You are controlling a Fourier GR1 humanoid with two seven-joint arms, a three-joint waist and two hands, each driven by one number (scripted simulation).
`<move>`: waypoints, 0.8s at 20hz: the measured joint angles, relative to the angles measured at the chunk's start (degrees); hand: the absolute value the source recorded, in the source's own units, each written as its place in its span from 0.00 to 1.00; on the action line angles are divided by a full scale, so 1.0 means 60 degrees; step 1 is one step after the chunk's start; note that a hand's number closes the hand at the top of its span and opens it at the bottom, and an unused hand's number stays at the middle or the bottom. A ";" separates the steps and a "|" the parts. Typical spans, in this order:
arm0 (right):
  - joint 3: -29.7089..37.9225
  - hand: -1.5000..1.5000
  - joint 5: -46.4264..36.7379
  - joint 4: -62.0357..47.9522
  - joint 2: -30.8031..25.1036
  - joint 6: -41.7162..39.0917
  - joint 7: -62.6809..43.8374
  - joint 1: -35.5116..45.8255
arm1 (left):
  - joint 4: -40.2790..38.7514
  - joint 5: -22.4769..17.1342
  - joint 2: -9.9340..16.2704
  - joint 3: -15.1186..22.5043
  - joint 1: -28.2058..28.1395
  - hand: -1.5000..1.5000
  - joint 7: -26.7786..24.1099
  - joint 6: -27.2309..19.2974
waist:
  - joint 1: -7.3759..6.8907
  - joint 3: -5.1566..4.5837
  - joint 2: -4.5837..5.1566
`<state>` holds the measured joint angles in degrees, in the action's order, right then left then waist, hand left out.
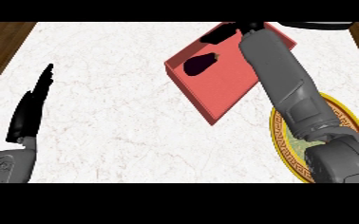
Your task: Pick the eggplant from the plate and place it in the cardboard box
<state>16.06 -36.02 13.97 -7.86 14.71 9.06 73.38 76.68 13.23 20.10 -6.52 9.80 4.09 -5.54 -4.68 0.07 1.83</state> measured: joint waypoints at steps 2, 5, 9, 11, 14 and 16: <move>0.0299 0.00 0.0274 0.0097 -0.0041 0.0279 0.0417 -0.0092 | 0.0083 -0.0054 0.0044 -0.0038 -0.0064 0.50 0.0021 0.0076 | 0.0018 0.0000 -0.0013; 0.0884 0.00 0.0829 0.0208 -0.0337 0.0342 0.0924 -0.0123 | 0.0127 -0.0058 0.0077 -0.0086 -0.0146 0.50 0.0011 0.0085 | 0.0052 0.0003 -0.0016; 0.1546 0.00 0.1513 0.0243 -0.0902 -0.0146 0.1506 -0.0186 | 0.0172 -0.0052 0.0054 -0.0138 -0.0187 0.50 0.0051 0.0049 | 0.0178 0.0002 -0.0058; 0.1804 0.00 0.1790 0.0219 -0.1235 -0.0497 0.1733 -0.0216 | 0.0151 -0.0053 0.0058 -0.0176 -0.0325 0.50 -0.0051 0.0054 | 0.0220 0.0002 -0.0077; 0.2109 0.00 0.2110 0.0162 -0.1879 -0.1048 0.1955 -0.0383 | 0.0101 0.0076 -0.0022 -0.0146 -0.0295 0.50 0.0017 -0.0076 | 0.0321 -0.0002 -0.0108; 0.2241 0.00 0.2253 0.0118 -0.2298 -0.1374 0.2093 -0.0608 | 0.0044 0.0074 -0.0019 -0.0207 -0.0223 0.50 0.0046 -0.0095 | 0.0386 -0.0002 -0.0128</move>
<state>29.51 -22.50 14.68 -21.65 6.46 21.61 69.73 76.95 13.68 19.99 -7.76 8.46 4.36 -6.11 -2.36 0.06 1.06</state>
